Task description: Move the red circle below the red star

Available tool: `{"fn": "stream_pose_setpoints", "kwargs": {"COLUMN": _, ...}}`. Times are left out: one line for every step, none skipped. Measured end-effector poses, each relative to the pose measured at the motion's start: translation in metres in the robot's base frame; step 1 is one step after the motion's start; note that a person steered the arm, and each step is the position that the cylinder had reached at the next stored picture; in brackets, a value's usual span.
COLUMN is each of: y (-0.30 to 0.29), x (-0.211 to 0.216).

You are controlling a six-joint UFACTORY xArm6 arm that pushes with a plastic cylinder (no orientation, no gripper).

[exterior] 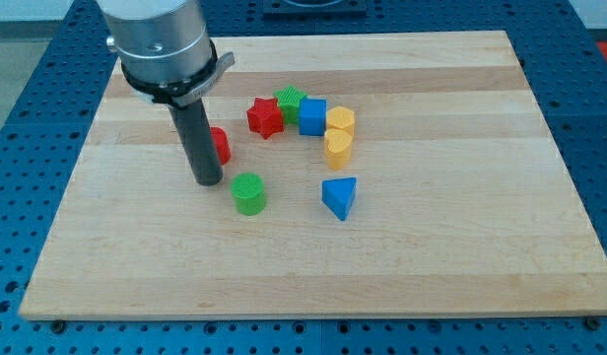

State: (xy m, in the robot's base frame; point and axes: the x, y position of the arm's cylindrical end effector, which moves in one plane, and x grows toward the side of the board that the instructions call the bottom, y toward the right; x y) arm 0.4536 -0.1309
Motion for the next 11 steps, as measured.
{"fn": "stream_pose_setpoints", "kwargs": {"y": -0.011, "x": -0.015}}
{"fn": "stream_pose_setpoints", "kwargs": {"y": -0.039, "x": -0.015}}
{"fn": "stream_pose_setpoints", "kwargs": {"y": -0.049, "x": -0.035}}
{"fn": "stream_pose_setpoints", "kwargs": {"y": -0.038, "x": -0.06}}
{"fn": "stream_pose_setpoints", "kwargs": {"y": -0.031, "x": -0.06}}
{"fn": "stream_pose_setpoints", "kwargs": {"y": -0.023, "x": -0.06}}
{"fn": "stream_pose_setpoints", "kwargs": {"y": -0.004, "x": -0.06}}
{"fn": "stream_pose_setpoints", "kwargs": {"y": 0.021, "x": -0.06}}
{"fn": "stream_pose_setpoints", "kwargs": {"y": 0.035, "x": -0.06}}
{"fn": "stream_pose_setpoints", "kwargs": {"y": 0.035, "x": -0.056}}
{"fn": "stream_pose_setpoints", "kwargs": {"y": 0.035, "x": -0.051}}
